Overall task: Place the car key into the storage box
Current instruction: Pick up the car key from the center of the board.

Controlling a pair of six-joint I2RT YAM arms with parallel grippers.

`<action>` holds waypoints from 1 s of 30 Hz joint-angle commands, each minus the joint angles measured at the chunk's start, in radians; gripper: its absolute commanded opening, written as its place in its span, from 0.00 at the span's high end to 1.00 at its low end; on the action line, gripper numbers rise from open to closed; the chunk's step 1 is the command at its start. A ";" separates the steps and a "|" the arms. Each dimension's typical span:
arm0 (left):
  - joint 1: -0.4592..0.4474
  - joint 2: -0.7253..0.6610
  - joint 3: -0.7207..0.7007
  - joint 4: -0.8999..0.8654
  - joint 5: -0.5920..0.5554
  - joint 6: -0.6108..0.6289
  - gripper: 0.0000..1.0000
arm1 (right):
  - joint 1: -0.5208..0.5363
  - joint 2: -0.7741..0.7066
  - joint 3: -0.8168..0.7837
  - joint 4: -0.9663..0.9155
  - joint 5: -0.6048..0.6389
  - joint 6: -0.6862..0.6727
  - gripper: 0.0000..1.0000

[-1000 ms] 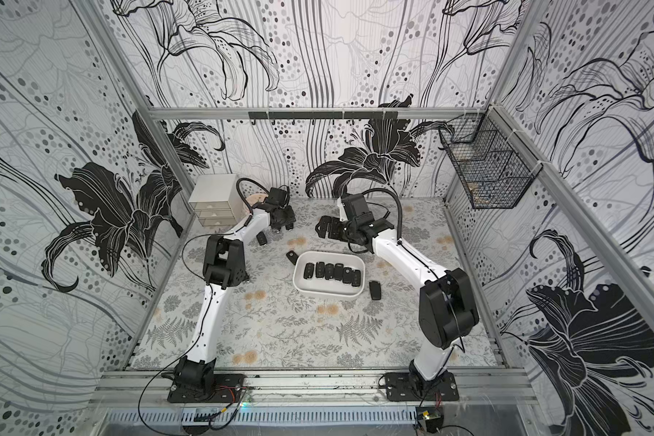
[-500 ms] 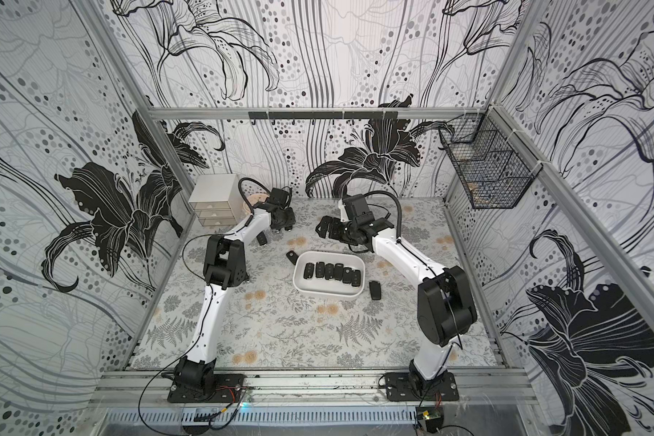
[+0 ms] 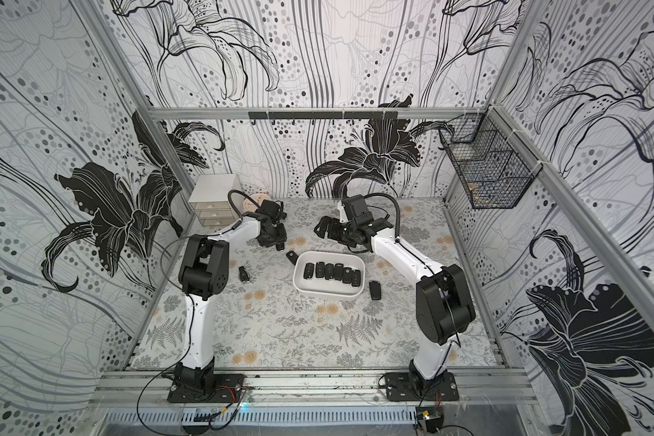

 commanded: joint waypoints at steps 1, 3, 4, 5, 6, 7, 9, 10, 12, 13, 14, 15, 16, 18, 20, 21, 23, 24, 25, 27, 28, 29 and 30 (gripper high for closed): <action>-0.013 -0.061 -0.096 -0.008 0.005 -0.005 0.58 | 0.003 -0.022 -0.008 0.025 -0.026 0.005 0.00; -0.017 -0.087 -0.129 -0.018 -0.013 0.002 0.57 | 0.006 -0.036 -0.023 0.033 -0.026 0.004 0.00; -0.017 -0.096 -0.145 -0.020 -0.024 0.009 0.57 | 0.007 -0.043 -0.029 0.034 -0.025 0.004 0.00; -0.018 -0.100 -0.155 -0.020 -0.034 0.013 0.57 | 0.009 -0.049 -0.032 0.034 -0.027 0.005 0.00; -0.018 -0.101 -0.161 -0.021 -0.040 0.016 0.56 | 0.011 -0.054 -0.036 0.034 -0.027 0.005 0.00; -0.019 -0.097 -0.162 -0.025 -0.046 0.021 0.56 | 0.013 -0.059 -0.039 0.034 -0.027 0.005 0.00; -0.020 -0.081 -0.150 -0.036 -0.057 0.032 0.54 | 0.019 -0.066 -0.044 0.033 -0.026 0.006 0.00; -0.022 -0.071 -0.141 -0.043 -0.068 0.040 0.53 | 0.021 -0.071 -0.046 0.033 -0.024 0.006 0.00; -0.023 -0.048 -0.116 -0.059 -0.087 0.052 0.52 | 0.026 -0.076 -0.054 0.033 -0.018 0.008 0.00; -0.023 -0.040 -0.104 -0.069 -0.097 0.055 0.52 | 0.027 -0.075 -0.059 0.033 -0.015 0.009 0.00; -0.023 -0.033 -0.095 -0.072 -0.103 0.060 0.52 | 0.029 -0.096 -0.065 0.033 -0.011 0.011 0.00; -0.024 -0.030 -0.090 -0.075 -0.104 0.066 0.54 | 0.028 -0.106 -0.069 0.034 -0.007 0.013 0.00; -0.023 -0.028 -0.085 -0.076 -0.106 0.071 0.56 | 0.030 -0.113 -0.075 0.033 -0.005 0.013 0.00; -0.026 -0.027 -0.082 -0.078 -0.118 0.079 0.57 | 0.031 -0.123 -0.084 0.032 0.003 0.014 0.00; -0.035 -0.024 -0.076 -0.089 -0.135 0.091 0.62 | 0.032 -0.133 -0.091 0.031 0.005 0.017 0.00; -0.039 -0.024 -0.071 -0.096 -0.145 0.091 0.63 | 0.031 -0.136 -0.093 0.029 0.004 0.017 0.00; -0.042 -0.028 -0.072 -0.104 -0.151 0.093 0.64 | 0.035 -0.143 -0.099 0.028 0.005 0.021 0.00; -0.042 -0.036 -0.074 -0.104 -0.151 0.091 0.64 | 0.037 -0.149 -0.105 0.029 0.007 0.023 0.00; -0.043 -0.049 -0.080 -0.101 -0.147 0.090 0.66 | 0.042 -0.156 -0.112 0.029 0.013 0.023 0.00; -0.043 -0.077 -0.089 -0.100 -0.140 0.091 0.68 | 0.051 -0.173 -0.126 0.033 0.029 0.024 0.00; -0.043 -0.094 -0.091 -0.101 -0.137 0.090 0.68 | 0.057 -0.184 -0.138 0.036 0.036 0.026 0.00; -0.043 -0.113 -0.096 -0.101 -0.134 0.088 0.68 | 0.062 -0.196 -0.150 0.037 0.044 0.030 0.00; -0.044 -0.131 -0.101 -0.101 -0.129 0.088 0.69 | 0.066 -0.207 -0.161 0.040 0.052 0.035 0.00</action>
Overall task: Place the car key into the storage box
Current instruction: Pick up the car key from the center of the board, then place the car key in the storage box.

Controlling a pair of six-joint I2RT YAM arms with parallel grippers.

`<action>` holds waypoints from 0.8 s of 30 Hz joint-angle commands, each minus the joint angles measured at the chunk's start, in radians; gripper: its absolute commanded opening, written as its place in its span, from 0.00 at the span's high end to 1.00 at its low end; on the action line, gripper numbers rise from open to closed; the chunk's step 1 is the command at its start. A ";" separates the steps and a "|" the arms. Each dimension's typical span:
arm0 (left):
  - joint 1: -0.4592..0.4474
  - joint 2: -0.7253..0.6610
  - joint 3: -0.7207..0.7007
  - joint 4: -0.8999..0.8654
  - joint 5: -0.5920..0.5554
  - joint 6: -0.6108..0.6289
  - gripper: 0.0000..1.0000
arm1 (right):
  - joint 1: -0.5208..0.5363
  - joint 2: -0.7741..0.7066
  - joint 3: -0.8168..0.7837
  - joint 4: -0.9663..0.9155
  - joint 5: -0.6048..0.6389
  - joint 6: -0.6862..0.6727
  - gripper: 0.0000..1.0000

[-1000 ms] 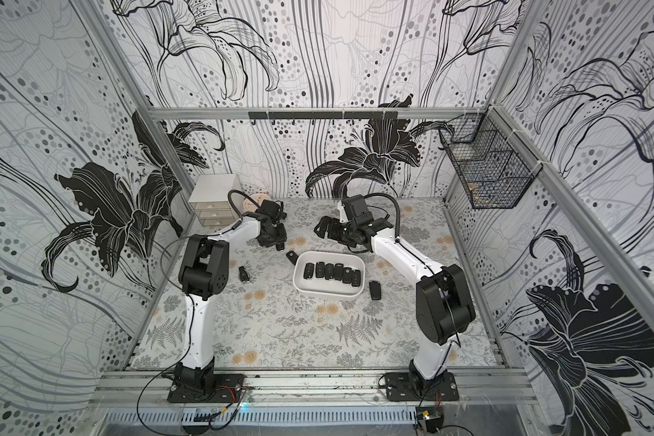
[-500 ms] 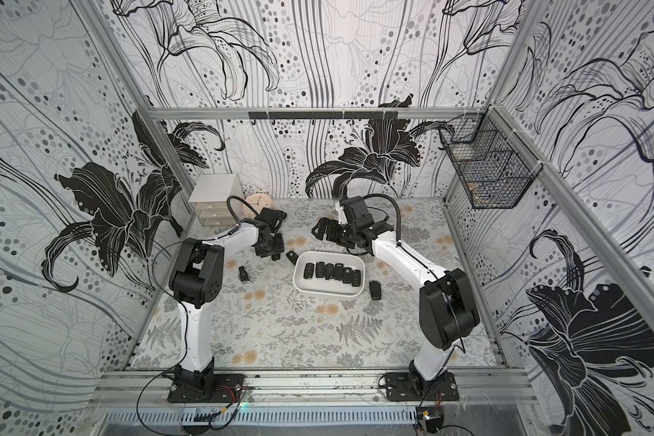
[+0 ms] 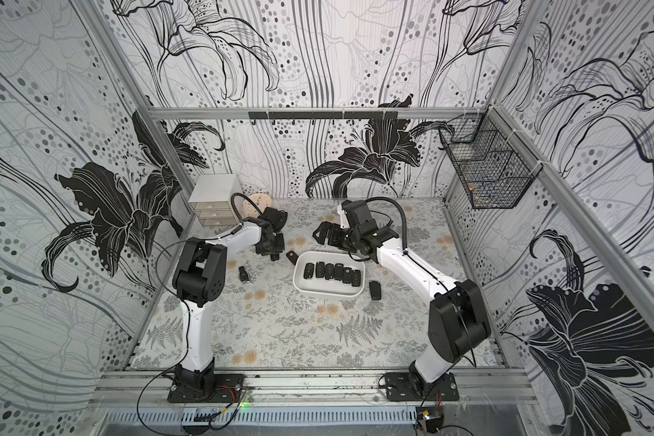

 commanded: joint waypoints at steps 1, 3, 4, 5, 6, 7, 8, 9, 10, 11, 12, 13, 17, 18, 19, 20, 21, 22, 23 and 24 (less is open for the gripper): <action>-0.006 -0.087 -0.021 -0.035 0.000 0.016 0.69 | 0.021 -0.067 -0.043 0.015 0.042 0.022 0.00; -0.009 -0.130 -0.036 -0.037 0.008 0.016 0.69 | 0.033 -0.096 -0.072 0.020 0.063 0.031 0.00; -0.014 -0.153 -0.044 -0.039 0.011 0.019 0.69 | 0.041 -0.112 -0.090 0.023 0.075 0.035 0.00; -0.019 -0.176 -0.050 -0.041 0.012 0.023 0.69 | 0.047 -0.128 -0.107 0.023 0.088 0.039 0.00; -0.024 -0.196 -0.057 -0.044 0.010 0.027 0.69 | 0.053 -0.142 -0.121 0.026 0.096 0.045 0.00; -0.032 -0.216 -0.063 -0.049 0.007 0.031 0.69 | 0.060 -0.158 -0.137 0.026 0.108 0.050 0.00; -0.040 -0.235 -0.066 -0.057 0.003 0.032 0.69 | 0.069 -0.175 -0.153 0.024 0.122 0.053 0.00; -0.049 -0.251 -0.069 -0.066 -0.001 0.033 0.69 | 0.077 -0.191 -0.166 0.023 0.135 0.057 0.00; -0.057 -0.267 -0.072 -0.074 -0.002 0.032 0.69 | 0.085 -0.211 -0.183 0.021 0.151 0.060 0.00; -0.069 -0.280 -0.074 -0.084 -0.004 0.030 0.70 | 0.094 -0.232 -0.202 0.022 0.165 0.067 0.00; -0.078 -0.291 -0.074 -0.093 -0.006 0.030 0.70 | 0.095 -0.248 -0.217 0.023 0.174 0.073 0.00; -0.094 -0.302 -0.073 -0.105 -0.012 0.029 0.70 | 0.101 -0.271 -0.238 0.025 0.185 0.083 0.00; -0.150 -0.334 -0.071 -0.124 -0.019 0.019 0.70 | 0.111 -0.359 -0.313 0.019 0.223 0.106 0.00; -0.167 -0.340 -0.070 -0.129 -0.018 0.015 0.70 | 0.112 -0.381 -0.330 0.014 0.230 0.107 0.00; -0.186 -0.342 -0.067 -0.135 -0.022 0.011 0.70 | 0.111 -0.402 -0.343 0.006 0.237 0.108 0.00; -0.202 -0.343 -0.064 -0.141 -0.028 0.007 0.70 | 0.112 -0.421 -0.354 -0.002 0.244 0.108 0.00; -0.219 -0.341 -0.059 -0.147 -0.030 -0.001 0.70 | 0.112 -0.439 -0.363 -0.010 0.251 0.106 0.00; -0.235 -0.339 -0.054 -0.152 -0.030 -0.011 0.70 | 0.112 -0.457 -0.375 -0.018 0.257 0.101 0.00; -0.253 -0.335 -0.050 -0.156 -0.031 -0.020 0.70 | 0.112 -0.472 -0.381 -0.022 0.262 0.096 0.00; -0.271 -0.329 -0.045 -0.159 -0.031 -0.033 0.70 | 0.112 -0.484 -0.385 -0.032 0.264 0.088 0.00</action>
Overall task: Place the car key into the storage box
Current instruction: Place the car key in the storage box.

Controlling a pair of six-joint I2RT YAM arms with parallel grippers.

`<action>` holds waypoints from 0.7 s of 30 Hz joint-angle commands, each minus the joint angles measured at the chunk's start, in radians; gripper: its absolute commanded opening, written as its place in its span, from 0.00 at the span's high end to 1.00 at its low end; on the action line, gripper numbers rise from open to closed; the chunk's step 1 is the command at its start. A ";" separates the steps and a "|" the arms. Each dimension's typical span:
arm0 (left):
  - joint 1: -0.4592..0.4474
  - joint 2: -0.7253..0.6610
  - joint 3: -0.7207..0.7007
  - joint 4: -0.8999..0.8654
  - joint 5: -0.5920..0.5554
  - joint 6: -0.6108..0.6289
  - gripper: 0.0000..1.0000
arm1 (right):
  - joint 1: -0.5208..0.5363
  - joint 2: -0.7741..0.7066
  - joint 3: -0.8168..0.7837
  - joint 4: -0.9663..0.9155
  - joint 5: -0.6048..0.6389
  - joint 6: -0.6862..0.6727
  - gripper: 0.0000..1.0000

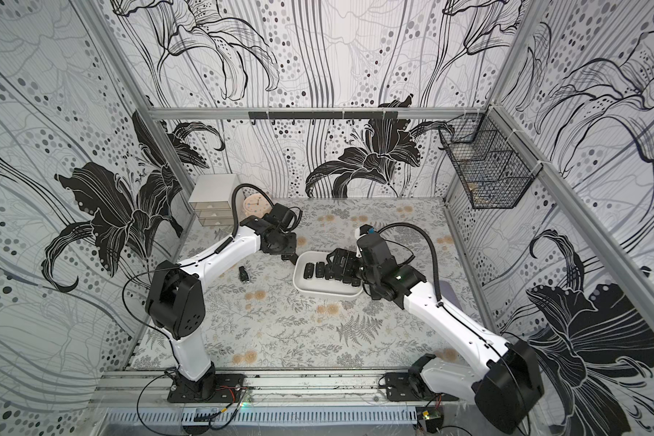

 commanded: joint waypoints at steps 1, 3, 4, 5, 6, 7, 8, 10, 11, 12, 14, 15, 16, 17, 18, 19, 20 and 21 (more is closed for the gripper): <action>-0.051 -0.005 0.019 -0.019 -0.025 -0.040 0.70 | 0.007 -0.048 -0.020 -0.042 0.046 -0.013 0.00; -0.085 0.018 0.034 -0.029 -0.042 -0.057 0.70 | 0.007 -0.067 -0.022 -0.063 0.055 -0.037 0.00; -0.099 0.032 0.046 -0.041 -0.056 -0.071 0.70 | 0.007 -0.076 -0.024 -0.074 0.061 -0.047 0.00; -0.108 0.047 0.059 -0.051 -0.065 -0.081 0.70 | 0.007 -0.085 -0.024 -0.082 0.063 -0.056 0.00; -0.117 0.063 0.070 -0.062 -0.070 -0.093 0.70 | 0.007 -0.096 -0.027 -0.089 0.064 -0.071 0.00; -0.126 0.076 0.076 -0.064 -0.077 -0.099 0.70 | 0.006 -0.109 -0.027 -0.098 0.062 -0.084 0.00; -0.136 0.085 0.080 -0.064 -0.088 -0.101 0.70 | 0.006 -0.119 -0.030 -0.105 0.062 -0.092 0.00; -0.151 0.117 0.105 -0.087 -0.108 -0.114 0.71 | 0.006 -0.147 -0.047 -0.117 0.066 -0.100 0.00; -0.155 0.130 0.114 -0.097 -0.116 -0.120 0.71 | 0.006 -0.159 -0.055 -0.115 0.068 -0.103 0.00; -0.162 0.142 0.121 -0.102 -0.121 -0.127 0.71 | 0.006 -0.174 -0.069 -0.111 0.070 -0.107 0.00; -0.171 0.162 0.126 -0.103 -0.119 -0.140 0.71 | 0.004 -0.190 -0.080 -0.115 0.066 -0.119 0.00; -0.173 0.175 0.127 -0.104 -0.113 -0.149 0.71 | 0.004 -0.194 -0.079 -0.125 0.065 -0.124 0.00; -0.174 0.184 0.126 -0.103 -0.104 -0.158 0.71 | 0.003 -0.199 -0.078 -0.135 0.064 -0.131 0.00; -0.176 0.191 0.124 -0.102 -0.097 -0.162 0.71 | 0.004 -0.202 -0.076 -0.141 0.062 -0.134 0.00; -0.178 0.198 0.124 -0.101 -0.093 -0.166 0.71 | 0.003 -0.206 -0.078 -0.147 0.061 -0.139 0.00; -0.184 0.204 0.124 -0.099 -0.090 -0.167 0.71 | 0.004 -0.212 -0.081 -0.148 0.060 -0.142 0.00; -0.190 0.207 0.126 -0.097 -0.090 -0.167 0.71 | 0.002 -0.215 -0.085 -0.148 0.061 -0.143 0.00; -0.195 0.210 0.126 -0.098 -0.091 -0.170 0.71 | 0.002 -0.219 -0.089 -0.149 0.060 -0.144 0.00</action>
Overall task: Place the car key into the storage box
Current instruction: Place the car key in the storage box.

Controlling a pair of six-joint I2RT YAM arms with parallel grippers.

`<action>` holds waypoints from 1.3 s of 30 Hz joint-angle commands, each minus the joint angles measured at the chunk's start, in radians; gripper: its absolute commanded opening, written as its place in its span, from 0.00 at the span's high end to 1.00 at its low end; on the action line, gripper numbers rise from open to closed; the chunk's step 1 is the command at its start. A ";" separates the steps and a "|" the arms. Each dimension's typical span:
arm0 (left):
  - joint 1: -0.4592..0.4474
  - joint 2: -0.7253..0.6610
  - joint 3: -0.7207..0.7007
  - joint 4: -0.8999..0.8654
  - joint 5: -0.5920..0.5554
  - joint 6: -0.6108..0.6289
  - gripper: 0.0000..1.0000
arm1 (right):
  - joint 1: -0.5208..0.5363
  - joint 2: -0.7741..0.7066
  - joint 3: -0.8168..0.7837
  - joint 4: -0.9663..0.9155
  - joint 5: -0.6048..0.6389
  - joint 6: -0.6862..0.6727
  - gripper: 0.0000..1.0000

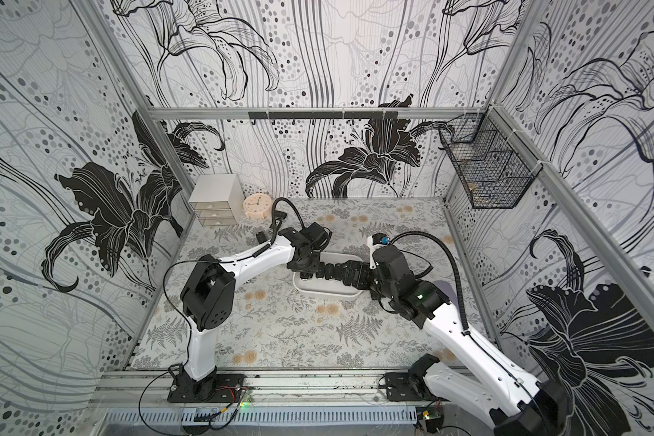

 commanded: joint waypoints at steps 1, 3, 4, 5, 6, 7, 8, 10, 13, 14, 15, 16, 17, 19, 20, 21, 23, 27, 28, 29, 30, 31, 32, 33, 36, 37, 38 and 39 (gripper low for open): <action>-0.022 0.010 0.032 -0.005 -0.012 -0.029 0.71 | 0.001 -0.024 -0.025 -0.026 0.009 -0.035 0.00; -0.025 0.016 0.031 -0.008 -0.011 -0.037 0.71 | 0.000 -0.025 -0.028 -0.026 0.001 -0.039 0.00; -0.025 0.018 0.028 -0.010 -0.014 -0.041 0.71 | -0.002 -0.024 -0.029 -0.026 -0.003 -0.039 0.00; -0.025 0.019 0.026 -0.014 -0.021 -0.046 0.71 | -0.003 -0.023 -0.031 -0.024 -0.008 -0.041 0.00; -0.026 0.019 0.022 -0.016 -0.030 -0.049 0.71 | -0.003 -0.021 -0.033 -0.021 -0.013 -0.039 0.00; -0.026 0.017 0.019 -0.016 -0.036 -0.050 0.71 | -0.003 -0.018 -0.036 -0.018 -0.017 -0.039 0.00; -0.026 0.018 0.017 -0.016 -0.038 -0.049 0.71 | -0.003 -0.016 -0.036 -0.015 -0.021 -0.039 0.00; -0.024 0.028 0.027 -0.020 -0.054 -0.040 0.71 | -0.004 -0.011 -0.038 -0.011 -0.025 -0.039 0.00; -0.025 0.049 0.049 -0.026 -0.048 -0.029 0.71 | -0.004 -0.004 -0.033 -0.010 -0.030 -0.040 0.00; -0.026 0.053 0.050 -0.026 -0.035 -0.029 0.71 | -0.004 -0.005 -0.031 -0.013 -0.030 -0.041 0.00; -0.027 0.053 0.043 -0.022 -0.027 -0.030 0.71 | -0.003 -0.006 -0.031 -0.016 -0.029 -0.044 0.00; -0.029 0.049 0.036 -0.020 -0.026 -0.034 0.71 | -0.003 -0.010 -0.033 -0.018 -0.026 -0.046 0.00; -0.031 0.046 0.026 -0.019 -0.026 -0.038 0.71 | -0.005 -0.013 -0.034 -0.020 -0.022 -0.046 0.00; -0.031 0.037 0.011 -0.019 -0.027 -0.045 0.71 | -0.005 -0.018 -0.040 -0.020 -0.018 -0.046 0.00; -0.031 0.032 0.004 -0.019 -0.026 -0.045 0.71 | -0.006 -0.020 -0.042 -0.018 -0.019 -0.044 0.00; -0.031 0.028 -0.002 -0.017 -0.024 -0.046 0.71 | -0.007 -0.021 -0.043 -0.016 -0.018 -0.044 0.00; -0.031 0.024 -0.012 -0.019 -0.023 -0.050 0.72 | -0.006 -0.015 -0.044 -0.013 -0.019 -0.044 0.00; -0.041 0.005 -0.039 -0.004 -0.011 -0.064 0.72 | -0.007 -0.006 -0.041 -0.001 -0.022 -0.044 0.00; -0.043 0.003 -0.042 -0.001 -0.011 -0.061 0.71 | -0.007 -0.004 -0.041 0.003 -0.023 -0.043 0.00; -0.045 0.003 -0.041 -0.002 -0.015 -0.058 0.71 | -0.009 -0.002 -0.042 0.004 -0.022 -0.043 0.00; -0.045 0.004 -0.039 -0.006 -0.020 -0.058 0.71 | -0.009 0.001 -0.041 0.006 -0.024 -0.043 0.00; -0.046 0.004 -0.036 -0.012 -0.026 -0.060 0.71 | -0.009 0.002 -0.041 0.008 -0.025 -0.043 0.00; -0.045 0.007 -0.030 -0.021 -0.030 -0.061 0.71 | -0.009 0.005 -0.039 0.009 -0.028 -0.043 0.00; -0.045 0.009 -0.028 -0.022 -0.031 -0.063 0.71 | -0.008 0.007 -0.038 0.009 -0.030 -0.043 0.00; -0.045 0.015 -0.030 -0.014 -0.016 -0.059 0.74 | -0.009 0.010 -0.035 0.009 -0.030 -0.044 0.00; -0.046 0.019 -0.028 -0.010 -0.009 -0.059 0.76 | -0.009 0.009 -0.035 0.007 -0.029 -0.045 0.00; -0.046 0.021 -0.027 -0.008 -0.007 -0.063 0.76 | -0.009 0.008 -0.035 0.007 -0.029 -0.044 0.00; -0.046 0.026 -0.025 -0.009 -0.008 -0.064 0.76 | -0.009 0.009 -0.035 0.006 -0.027 -0.045 0.00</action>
